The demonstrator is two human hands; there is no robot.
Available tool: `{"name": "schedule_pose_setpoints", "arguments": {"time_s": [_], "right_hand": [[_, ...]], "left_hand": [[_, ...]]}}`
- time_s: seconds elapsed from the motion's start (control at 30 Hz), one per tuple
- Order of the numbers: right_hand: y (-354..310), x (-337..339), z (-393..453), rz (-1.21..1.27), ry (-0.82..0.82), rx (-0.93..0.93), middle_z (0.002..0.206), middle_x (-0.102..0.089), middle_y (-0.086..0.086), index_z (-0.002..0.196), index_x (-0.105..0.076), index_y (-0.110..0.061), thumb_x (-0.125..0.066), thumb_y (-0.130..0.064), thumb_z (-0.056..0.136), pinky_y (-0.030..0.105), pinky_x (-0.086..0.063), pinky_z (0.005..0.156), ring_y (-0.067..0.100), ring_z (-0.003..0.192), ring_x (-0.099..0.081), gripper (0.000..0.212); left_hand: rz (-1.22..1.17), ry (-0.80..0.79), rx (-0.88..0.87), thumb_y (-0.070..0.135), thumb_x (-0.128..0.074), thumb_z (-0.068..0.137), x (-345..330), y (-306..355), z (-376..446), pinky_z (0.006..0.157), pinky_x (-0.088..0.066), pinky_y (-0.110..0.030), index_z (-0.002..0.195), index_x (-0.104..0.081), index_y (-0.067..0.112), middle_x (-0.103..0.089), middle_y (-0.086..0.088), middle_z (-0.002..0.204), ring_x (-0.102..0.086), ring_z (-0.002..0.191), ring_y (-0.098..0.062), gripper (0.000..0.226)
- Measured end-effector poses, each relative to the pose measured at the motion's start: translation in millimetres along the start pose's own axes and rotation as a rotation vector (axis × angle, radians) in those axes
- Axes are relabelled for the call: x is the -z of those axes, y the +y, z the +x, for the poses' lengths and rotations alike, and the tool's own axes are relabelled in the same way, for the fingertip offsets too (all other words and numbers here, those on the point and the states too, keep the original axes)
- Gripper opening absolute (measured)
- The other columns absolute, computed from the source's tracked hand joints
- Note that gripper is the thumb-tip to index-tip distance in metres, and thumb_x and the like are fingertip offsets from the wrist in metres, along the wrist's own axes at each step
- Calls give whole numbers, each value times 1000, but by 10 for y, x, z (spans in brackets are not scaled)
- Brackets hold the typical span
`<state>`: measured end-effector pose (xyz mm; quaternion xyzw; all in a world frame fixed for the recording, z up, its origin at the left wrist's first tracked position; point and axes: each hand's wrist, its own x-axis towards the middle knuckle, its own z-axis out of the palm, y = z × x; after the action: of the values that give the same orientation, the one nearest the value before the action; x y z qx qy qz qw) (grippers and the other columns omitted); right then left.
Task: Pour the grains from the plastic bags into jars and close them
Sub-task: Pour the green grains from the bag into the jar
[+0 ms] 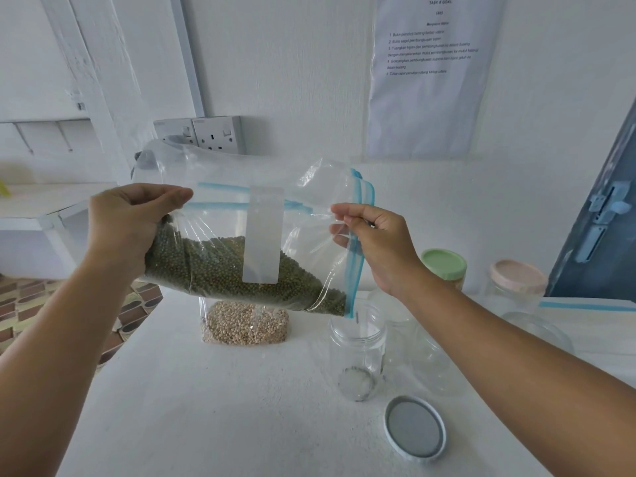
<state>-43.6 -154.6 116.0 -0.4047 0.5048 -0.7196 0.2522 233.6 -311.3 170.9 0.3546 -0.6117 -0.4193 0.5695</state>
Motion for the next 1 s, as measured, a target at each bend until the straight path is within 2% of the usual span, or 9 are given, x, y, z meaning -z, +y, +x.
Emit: {"name": "schedule_pose_setpoints", "arguments": {"time_s": [0.27,0.43,0.63,0.8,1.0], "right_hand": [[-1,4,26,23,-2,2,110,-74,18,105,-79,-10,-56,1,103,41,-62,90,23,93,-75,25],[0,-15,18,48,5,-11,111,-73,18,106,-78,-9,-56,2,103,40,-63,89,22,92,-75,25],[-40,-55,32,61,-8,-10,108,-73,14,104,-79,-10,-56,2,103,40,-63,89,23,93,-75,26],[-68,-71,23,73,-7,-7,112,-72,20,103,-79,-11,-55,2,103,40,-63,89,22,91,-76,27],[-37,-37,10,85,4,-19,113,-72,22,104,-79,-9,-55,3,103,36,-63,86,21,90,-75,26]], "left_hand": [[20,2,6,37,-96,65,-8,38,19,73,-53,-32,80,-83,29,-74,6,74,-56,63,-14,20],[42,-3,-8,36,-95,67,-29,85,70,66,-51,-26,83,-83,26,-73,8,71,-56,58,-10,23],[54,1,-3,40,-95,63,8,106,102,74,-53,-33,79,-83,30,-75,2,80,-59,75,-22,22],[46,-8,-8,39,-95,64,15,158,131,72,-53,-32,79,-83,28,-74,4,75,-56,62,-18,22],[45,-19,-12,37,-95,66,-31,139,129,69,-51,-29,79,-82,27,-72,2,74,-53,59,-15,20]]}}
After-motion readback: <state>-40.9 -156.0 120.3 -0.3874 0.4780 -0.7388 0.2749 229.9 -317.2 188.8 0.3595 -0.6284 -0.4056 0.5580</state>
